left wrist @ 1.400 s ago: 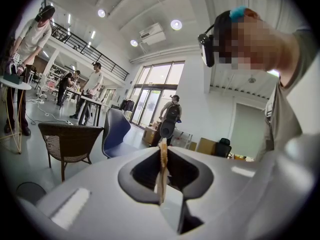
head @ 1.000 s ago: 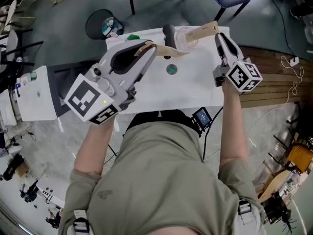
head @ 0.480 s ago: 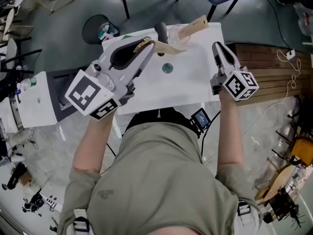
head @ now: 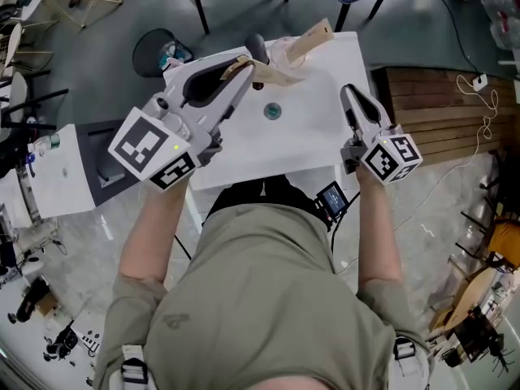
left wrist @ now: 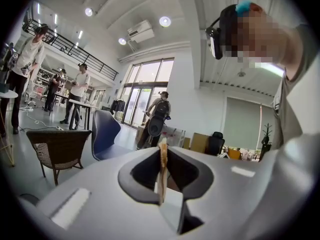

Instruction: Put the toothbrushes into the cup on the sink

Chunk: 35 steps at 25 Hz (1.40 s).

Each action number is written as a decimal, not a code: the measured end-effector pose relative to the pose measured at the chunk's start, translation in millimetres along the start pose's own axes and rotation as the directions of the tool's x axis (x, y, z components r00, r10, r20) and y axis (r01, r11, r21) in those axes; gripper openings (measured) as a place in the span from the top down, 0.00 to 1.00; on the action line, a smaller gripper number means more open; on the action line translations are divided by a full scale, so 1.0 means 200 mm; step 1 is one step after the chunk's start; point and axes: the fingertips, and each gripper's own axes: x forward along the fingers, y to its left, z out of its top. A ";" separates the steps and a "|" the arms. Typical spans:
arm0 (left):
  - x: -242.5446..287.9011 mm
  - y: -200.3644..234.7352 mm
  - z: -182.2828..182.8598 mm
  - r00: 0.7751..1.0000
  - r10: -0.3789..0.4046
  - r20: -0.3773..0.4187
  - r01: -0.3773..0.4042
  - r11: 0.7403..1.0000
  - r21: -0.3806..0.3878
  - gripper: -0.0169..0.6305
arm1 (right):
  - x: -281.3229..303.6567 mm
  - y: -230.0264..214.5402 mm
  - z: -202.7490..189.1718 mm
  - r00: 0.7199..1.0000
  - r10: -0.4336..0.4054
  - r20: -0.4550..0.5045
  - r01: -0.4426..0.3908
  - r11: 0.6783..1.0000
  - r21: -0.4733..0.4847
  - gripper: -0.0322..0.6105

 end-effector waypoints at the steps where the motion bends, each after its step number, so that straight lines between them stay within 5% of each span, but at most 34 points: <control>1: 0.01 0.00 0.00 1.000 -0.002 -0.001 0.002 1.000 0.001 0.91 | -0.01 0.01 0.00 1.000 0.005 0.001 -0.005 1.000 0.001 0.87; 14: 0.12 0.02 0.00 0.999 -0.011 -0.030 0.012 0.999 0.031 0.91 | -0.10 0.08 -0.03 1.000 0.031 -0.001 -0.031 0.999 -0.017 0.93; 35: 0.36 0.27 -0.02 0.991 -0.019 -0.135 0.028 0.997 0.070 0.91 | -0.18 -0.05 -0.09 0.998 -0.035 -0.051 0.036 0.999 0.026 0.93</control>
